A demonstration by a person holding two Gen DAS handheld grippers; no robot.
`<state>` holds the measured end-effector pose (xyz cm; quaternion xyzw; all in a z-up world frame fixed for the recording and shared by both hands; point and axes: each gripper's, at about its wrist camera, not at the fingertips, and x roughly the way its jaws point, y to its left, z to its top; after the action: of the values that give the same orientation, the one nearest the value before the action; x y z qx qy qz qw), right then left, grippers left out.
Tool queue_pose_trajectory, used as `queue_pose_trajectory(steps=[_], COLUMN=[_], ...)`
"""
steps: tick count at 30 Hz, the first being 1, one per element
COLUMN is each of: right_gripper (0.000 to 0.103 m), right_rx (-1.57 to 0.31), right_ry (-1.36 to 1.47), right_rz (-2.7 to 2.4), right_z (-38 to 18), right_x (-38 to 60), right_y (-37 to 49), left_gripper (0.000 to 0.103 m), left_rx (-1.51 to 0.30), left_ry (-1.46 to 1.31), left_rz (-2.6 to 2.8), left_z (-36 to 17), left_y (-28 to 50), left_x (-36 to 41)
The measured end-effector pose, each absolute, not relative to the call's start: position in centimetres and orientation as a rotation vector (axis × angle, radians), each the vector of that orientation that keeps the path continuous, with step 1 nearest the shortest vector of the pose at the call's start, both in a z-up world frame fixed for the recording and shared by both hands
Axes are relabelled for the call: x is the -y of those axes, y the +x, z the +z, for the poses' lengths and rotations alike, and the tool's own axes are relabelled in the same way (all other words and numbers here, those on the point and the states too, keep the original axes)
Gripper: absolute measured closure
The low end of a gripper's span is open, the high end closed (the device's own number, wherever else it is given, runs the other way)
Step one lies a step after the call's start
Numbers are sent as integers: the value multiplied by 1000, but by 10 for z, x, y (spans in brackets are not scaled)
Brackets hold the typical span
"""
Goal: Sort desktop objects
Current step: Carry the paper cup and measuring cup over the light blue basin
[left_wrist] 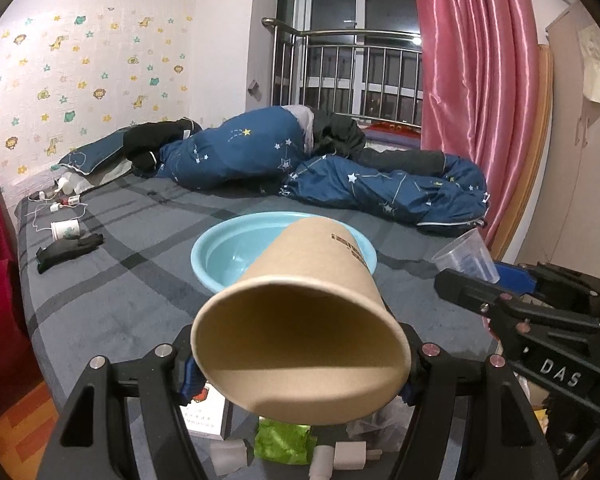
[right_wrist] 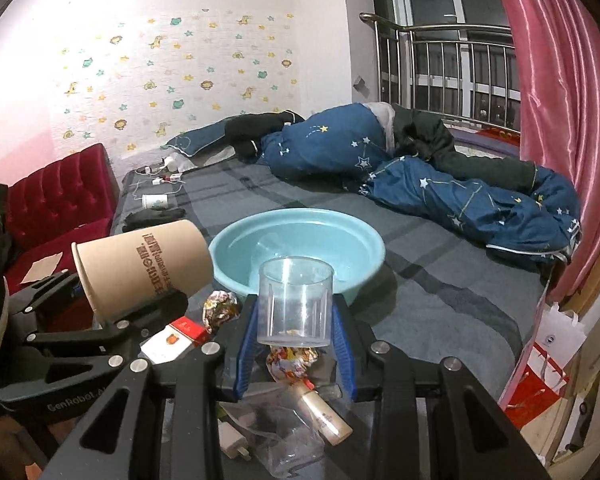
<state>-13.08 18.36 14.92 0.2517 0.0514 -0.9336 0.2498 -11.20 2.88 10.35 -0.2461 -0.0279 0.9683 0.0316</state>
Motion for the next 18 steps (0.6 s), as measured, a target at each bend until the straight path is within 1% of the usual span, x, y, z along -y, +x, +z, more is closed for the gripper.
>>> queue_pose_trajectory(steps=[18], right_gripper=[66], right_rx=[-153], right_ry=[667], right_rz=[-2563], right_z=[167], right_x=[-171], right_y=[-151], left_gripper=[28], left_rx=[97], left_ry=[-740], left_rz=[2983], left_z=[118], left_y=[-136], left_x=[-24])
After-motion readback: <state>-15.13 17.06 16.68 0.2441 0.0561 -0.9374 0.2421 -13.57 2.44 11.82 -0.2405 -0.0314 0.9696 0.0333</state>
